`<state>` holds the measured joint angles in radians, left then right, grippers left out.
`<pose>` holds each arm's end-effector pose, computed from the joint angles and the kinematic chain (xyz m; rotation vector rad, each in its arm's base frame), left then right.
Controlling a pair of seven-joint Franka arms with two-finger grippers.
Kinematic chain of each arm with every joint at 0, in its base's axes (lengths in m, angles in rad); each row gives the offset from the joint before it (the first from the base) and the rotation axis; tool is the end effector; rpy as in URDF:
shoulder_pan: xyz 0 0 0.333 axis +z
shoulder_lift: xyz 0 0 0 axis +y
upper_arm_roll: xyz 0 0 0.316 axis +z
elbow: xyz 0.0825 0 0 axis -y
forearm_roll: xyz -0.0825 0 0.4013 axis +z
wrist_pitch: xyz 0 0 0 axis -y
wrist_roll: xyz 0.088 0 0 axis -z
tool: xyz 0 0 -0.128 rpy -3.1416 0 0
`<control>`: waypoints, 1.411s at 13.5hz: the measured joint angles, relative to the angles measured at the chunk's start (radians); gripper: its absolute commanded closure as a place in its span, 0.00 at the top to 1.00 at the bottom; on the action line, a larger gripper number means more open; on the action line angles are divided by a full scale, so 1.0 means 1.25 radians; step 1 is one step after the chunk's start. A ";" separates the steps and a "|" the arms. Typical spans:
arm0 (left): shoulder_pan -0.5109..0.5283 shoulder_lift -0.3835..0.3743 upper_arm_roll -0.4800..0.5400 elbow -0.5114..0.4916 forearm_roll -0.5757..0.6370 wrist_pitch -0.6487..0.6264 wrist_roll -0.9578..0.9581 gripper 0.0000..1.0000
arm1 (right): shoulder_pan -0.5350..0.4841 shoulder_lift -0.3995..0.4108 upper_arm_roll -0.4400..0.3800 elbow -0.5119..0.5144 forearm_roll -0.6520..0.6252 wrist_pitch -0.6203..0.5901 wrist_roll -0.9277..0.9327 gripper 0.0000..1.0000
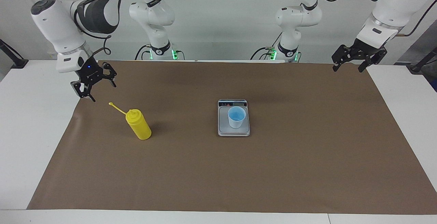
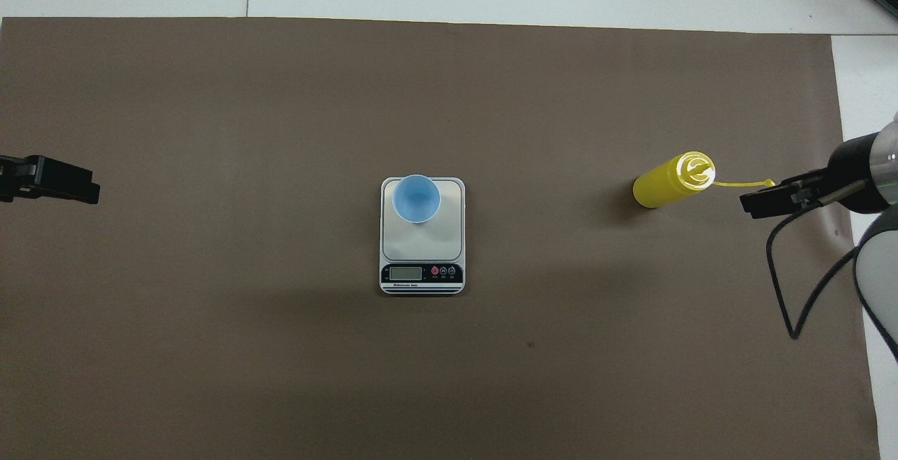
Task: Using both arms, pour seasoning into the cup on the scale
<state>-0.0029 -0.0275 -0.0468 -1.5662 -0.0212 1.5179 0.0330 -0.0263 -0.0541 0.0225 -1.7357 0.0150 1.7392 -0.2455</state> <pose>0.5567 -0.0309 0.6167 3.1190 -0.1304 -0.0328 0.5685 -0.0002 0.5679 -3.1114 -0.3746 -0.0922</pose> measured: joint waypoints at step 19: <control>0.000 0.000 0.000 0.000 0.000 0.000 0.000 1.00 | -0.002 0.032 -0.005 0.123 0.005 -0.150 0.315 1.00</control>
<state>-0.0029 -0.0275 -0.0468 -1.5662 -0.0212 1.5179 0.0330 -0.0285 -0.0143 0.0167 -1.5815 0.0216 1.5518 0.1482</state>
